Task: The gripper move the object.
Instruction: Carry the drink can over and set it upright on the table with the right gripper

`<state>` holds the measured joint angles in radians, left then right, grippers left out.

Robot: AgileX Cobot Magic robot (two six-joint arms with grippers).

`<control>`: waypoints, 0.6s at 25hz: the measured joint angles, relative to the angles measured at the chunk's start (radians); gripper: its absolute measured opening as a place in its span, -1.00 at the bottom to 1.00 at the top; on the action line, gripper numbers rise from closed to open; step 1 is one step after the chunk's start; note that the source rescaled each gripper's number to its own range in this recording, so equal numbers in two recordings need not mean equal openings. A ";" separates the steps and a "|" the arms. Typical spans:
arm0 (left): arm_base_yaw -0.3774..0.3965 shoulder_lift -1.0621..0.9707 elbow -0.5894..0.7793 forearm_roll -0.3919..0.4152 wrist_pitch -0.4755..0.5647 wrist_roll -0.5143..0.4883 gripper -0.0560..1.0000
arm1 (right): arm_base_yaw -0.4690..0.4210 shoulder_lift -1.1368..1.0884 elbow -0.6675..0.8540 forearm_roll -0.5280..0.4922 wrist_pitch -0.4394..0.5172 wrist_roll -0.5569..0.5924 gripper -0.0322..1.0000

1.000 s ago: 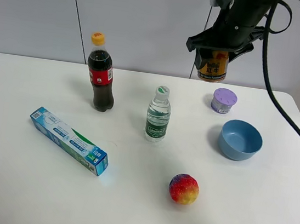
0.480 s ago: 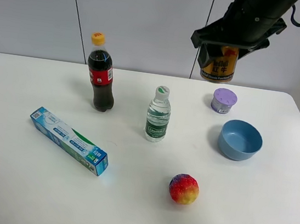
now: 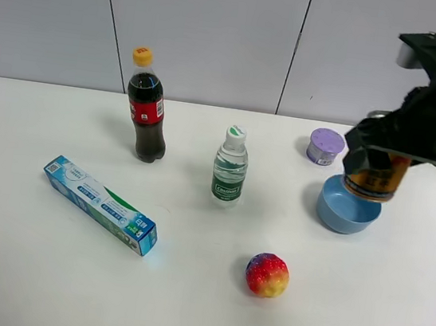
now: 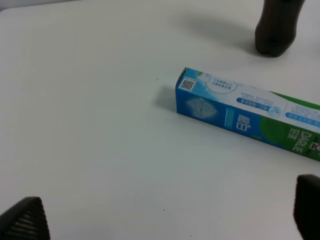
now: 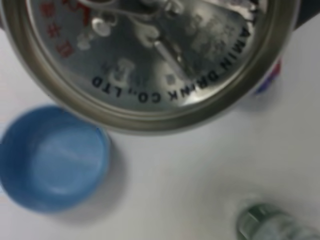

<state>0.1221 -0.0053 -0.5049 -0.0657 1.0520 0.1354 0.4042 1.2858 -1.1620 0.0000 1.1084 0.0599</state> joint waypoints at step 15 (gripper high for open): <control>0.000 0.000 0.000 0.001 0.000 0.000 1.00 | -0.063 -0.605 0.380 -0.041 0.041 0.000 -0.93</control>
<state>0.1221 -0.0053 -0.5049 -0.0647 1.0520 0.1354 0.3412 0.6807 -0.7820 -0.0405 1.1491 0.0599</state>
